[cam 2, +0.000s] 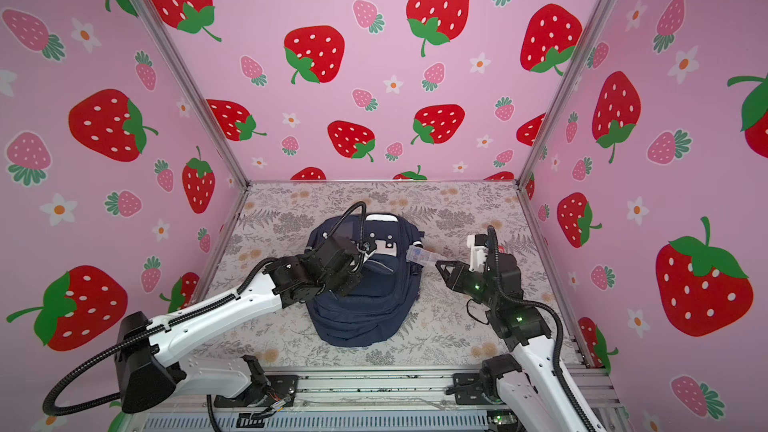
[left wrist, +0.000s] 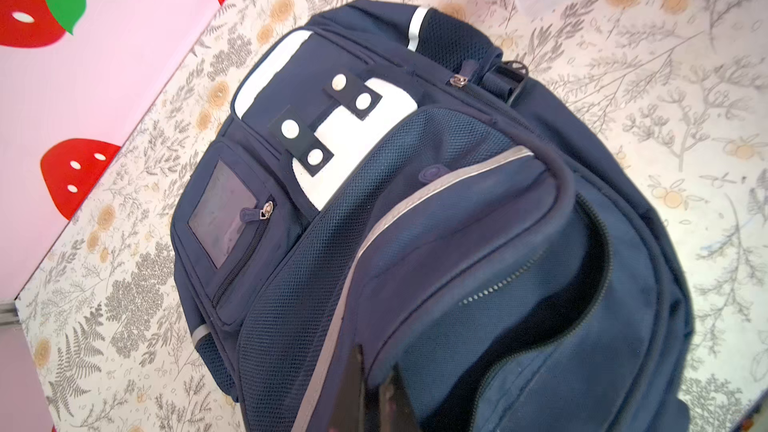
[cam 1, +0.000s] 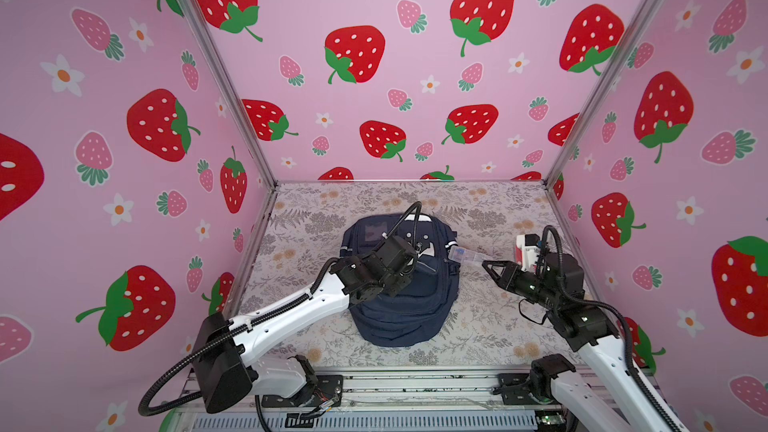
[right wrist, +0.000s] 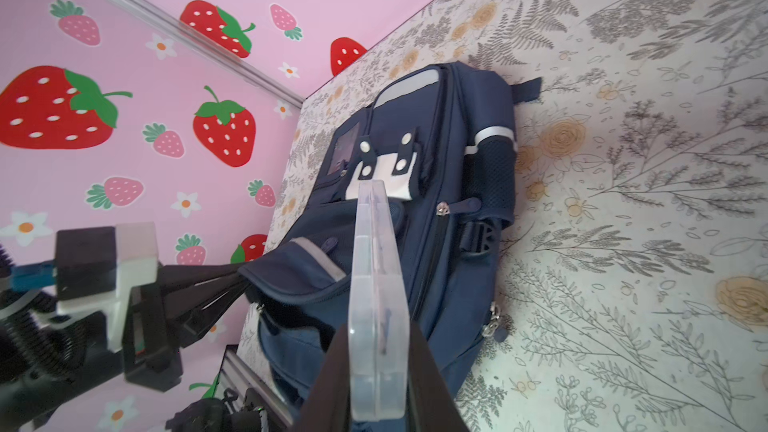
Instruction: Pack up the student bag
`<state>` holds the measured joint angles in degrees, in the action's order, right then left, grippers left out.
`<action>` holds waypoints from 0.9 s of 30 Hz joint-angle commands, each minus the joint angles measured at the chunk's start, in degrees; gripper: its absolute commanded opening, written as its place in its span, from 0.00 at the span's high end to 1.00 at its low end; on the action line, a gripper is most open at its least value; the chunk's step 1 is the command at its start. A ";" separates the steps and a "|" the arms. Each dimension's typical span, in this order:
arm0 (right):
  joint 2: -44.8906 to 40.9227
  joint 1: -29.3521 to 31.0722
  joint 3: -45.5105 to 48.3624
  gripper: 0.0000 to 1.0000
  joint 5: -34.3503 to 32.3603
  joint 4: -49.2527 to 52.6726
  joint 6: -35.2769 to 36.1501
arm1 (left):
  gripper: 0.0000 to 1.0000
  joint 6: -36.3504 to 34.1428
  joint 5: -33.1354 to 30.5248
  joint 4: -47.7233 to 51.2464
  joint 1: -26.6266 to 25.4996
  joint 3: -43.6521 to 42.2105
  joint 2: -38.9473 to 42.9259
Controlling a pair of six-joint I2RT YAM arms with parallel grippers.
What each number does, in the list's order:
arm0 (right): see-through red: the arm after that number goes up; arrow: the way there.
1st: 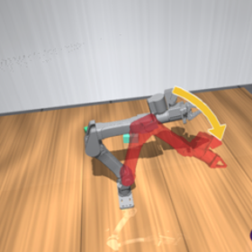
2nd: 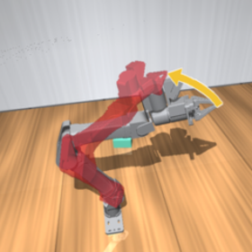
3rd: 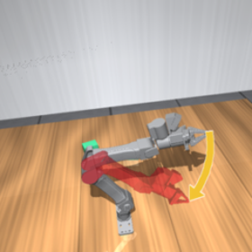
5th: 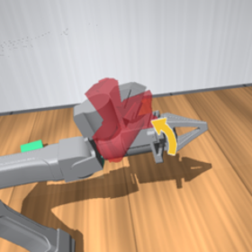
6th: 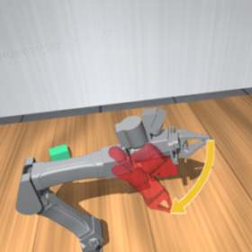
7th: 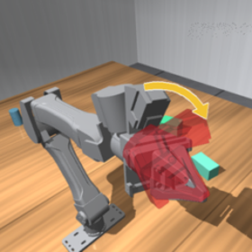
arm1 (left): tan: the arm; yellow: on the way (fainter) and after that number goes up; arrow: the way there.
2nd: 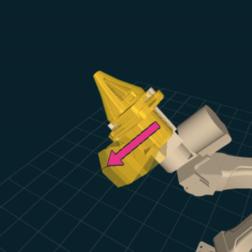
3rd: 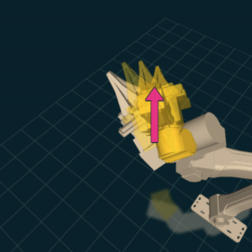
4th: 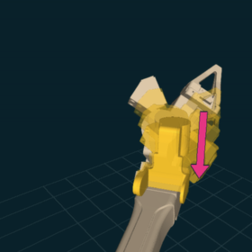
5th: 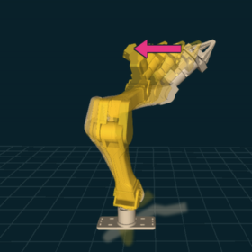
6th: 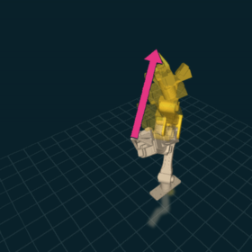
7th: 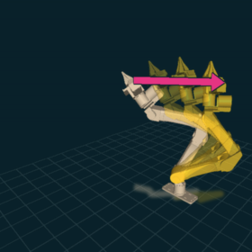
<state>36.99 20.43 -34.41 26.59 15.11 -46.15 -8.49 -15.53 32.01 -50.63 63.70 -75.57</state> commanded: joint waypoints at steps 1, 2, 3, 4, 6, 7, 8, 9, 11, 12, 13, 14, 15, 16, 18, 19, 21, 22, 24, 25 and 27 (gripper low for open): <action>-1.31 1.49 -2.56 0.90 5.55 -0.64 1.00 | 1.00 1.26 4.44 -8.14 3.60 1.22 1.13; -1.31 2.61 -2.83 0.90 5.45 -0.66 0.82 | 1.00 2.18 6.90 -7.77 4.90 1.27 1.25; -1.31 4.02 -3.07 0.91 4.96 -0.53 0.71 | 1.00 3.42 9.66 -8.11 6.48 0.98 1.55; -1.31 5.47 -3.21 0.91 4.35 -0.75 0.63 | 1.00 4.71 11.71 -9.11 7.91 0.37 1.80; -1.65 8.13 -3.13 0.91 3.65 -1.90 0.24 | 1.00 5.92 14.50 -10.54 9.56 -0.35 1.87; -1.87 9.44 -2.99 0.91 3.34 -2.64 -0.13 | 1.00 5.98 14.90 -10.57 9.89 -0.30 1.59; -2.15 10.72 -2.96 0.91 3.29 -3.30 -0.47 | 1.00 5.93 14.84 -10.42 9.89 -0.11 1.42; -2.40 12.23 -2.79 0.91 3.29 -4.45 -1.04 | 1.00 6.01 14.61 -10.39 9.98 -0.35 1.30; -2.92 15.53 -2.61 0.91 2.01 -5.39 -1.63 | 1.00 6.41 14.22 -11.10 10.03 -1.23 1.66; -3.19 17.45 -2.51 0.90 0.82 -5.52 -1.87 | 1.00 6.70 14.28 -11.57 10.24 -1.75 1.86; -3.13 19.09 -2.01 0.90 -0.68 -5.77 -2.17 | 1.00 6.92 14.38 -11.70 10.29 -2.00 2.00; -3.01 20.72 -1.50 0.90 -1.71 -6.24 -2.83 | 1.00 7.17 14.53 -11.71 10.27 -2.07 2.08; -2.62 22.34 -0.75 0.90 -2.77 -6.97 -3.77 | 1.00 7.30 15.01 -11.74 10.25 -2.11 2.09; -2.20 24.31 0.24 0.90 -4.13 -8.45 -4.92 | 1.00 7.42 15.80 -12.11 10.29 -2.22 2.18; -1.09 27.88 2.53 0.91 -7.37 -11.86 -6.99 | 1.00 7.93 16.54 -12.84 10.29 -2.37 2.18; -0.28 29.69 3.55 0.91 -9.32 -13.92 -7.96 | 1.00 8.06 16.67 -12.94 10.29 -2.42 2.18; 1.93 31.94 4.43 0.92 -12.80 -16.73 -9.33 | 1.00 8.12 16.55 -12.85 10.29 -2.43 2.27; 3.31 32.51 4.60 0.92 -14.55 -17.44 -10.15 | 1.00 7.92 16.66 -13.01 10.29 -2.62 2.58; 6.19 32.76 4.95 0.93 -17.04 -18.67 -11.51 | 1.00 7.63 16.93 -13.35 10.28 -3.11 3.35; 7.63 32.81 5.39 0.93 -17.70 -19.61 -12.42 | 1.00 7.53 16.94 -13.74 10.28 -3.50 3.97; 10.46 32.83 5.94 0.94 -17.92 -22.31 -13.55 | 1.00 7.03 16.76 -14.81 10.12 -4.47 5.27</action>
<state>45.36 52.88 -29.06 13.19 -0.36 -55.90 -1.50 -0.19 23.86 -40.64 59.44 -73.47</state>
